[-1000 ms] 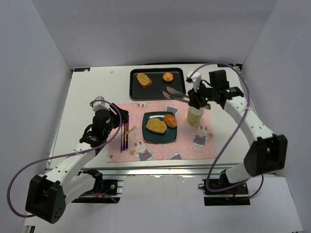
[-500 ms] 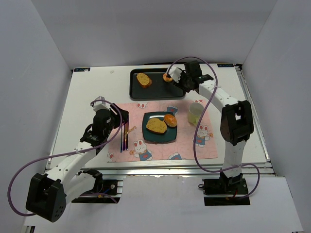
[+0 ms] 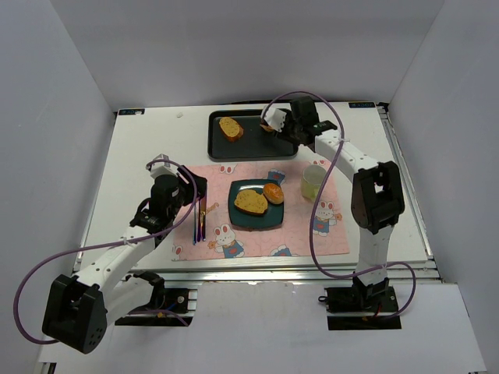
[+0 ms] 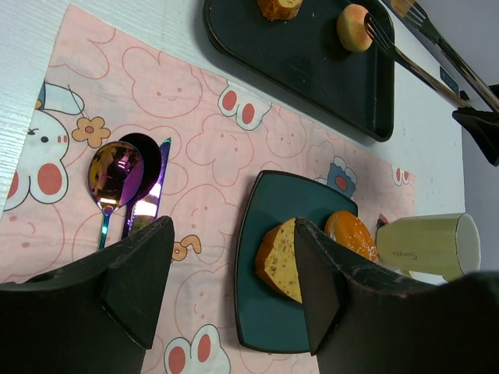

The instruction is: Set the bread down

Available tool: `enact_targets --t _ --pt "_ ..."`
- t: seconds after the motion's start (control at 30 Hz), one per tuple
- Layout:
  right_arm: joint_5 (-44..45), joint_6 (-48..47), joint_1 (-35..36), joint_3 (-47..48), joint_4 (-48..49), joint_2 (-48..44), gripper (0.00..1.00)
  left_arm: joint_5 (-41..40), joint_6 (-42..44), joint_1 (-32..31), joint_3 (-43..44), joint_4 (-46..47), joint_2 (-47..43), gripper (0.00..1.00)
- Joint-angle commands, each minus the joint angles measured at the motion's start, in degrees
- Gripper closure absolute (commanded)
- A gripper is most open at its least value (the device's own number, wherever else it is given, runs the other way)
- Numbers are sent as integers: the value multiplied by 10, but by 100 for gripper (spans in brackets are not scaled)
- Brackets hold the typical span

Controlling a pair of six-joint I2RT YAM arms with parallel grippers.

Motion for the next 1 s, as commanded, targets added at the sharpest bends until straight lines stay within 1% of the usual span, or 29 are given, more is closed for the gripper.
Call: enact_targets --t 0.0,0.27,0.57,0.97 --pt "-3 -7 6 3 20 -4 52 6 5 3 5 10 -5 28" --pt "18 -10 8 1 23 11 51 9 4 3 7 11 -4 28" --pt "35 -13 8 21 20 46 50 6 2 3 0 9 -11 28" --pt "66 -30 8 -4 70 40 51 6 1 3 0 11 -11 28"
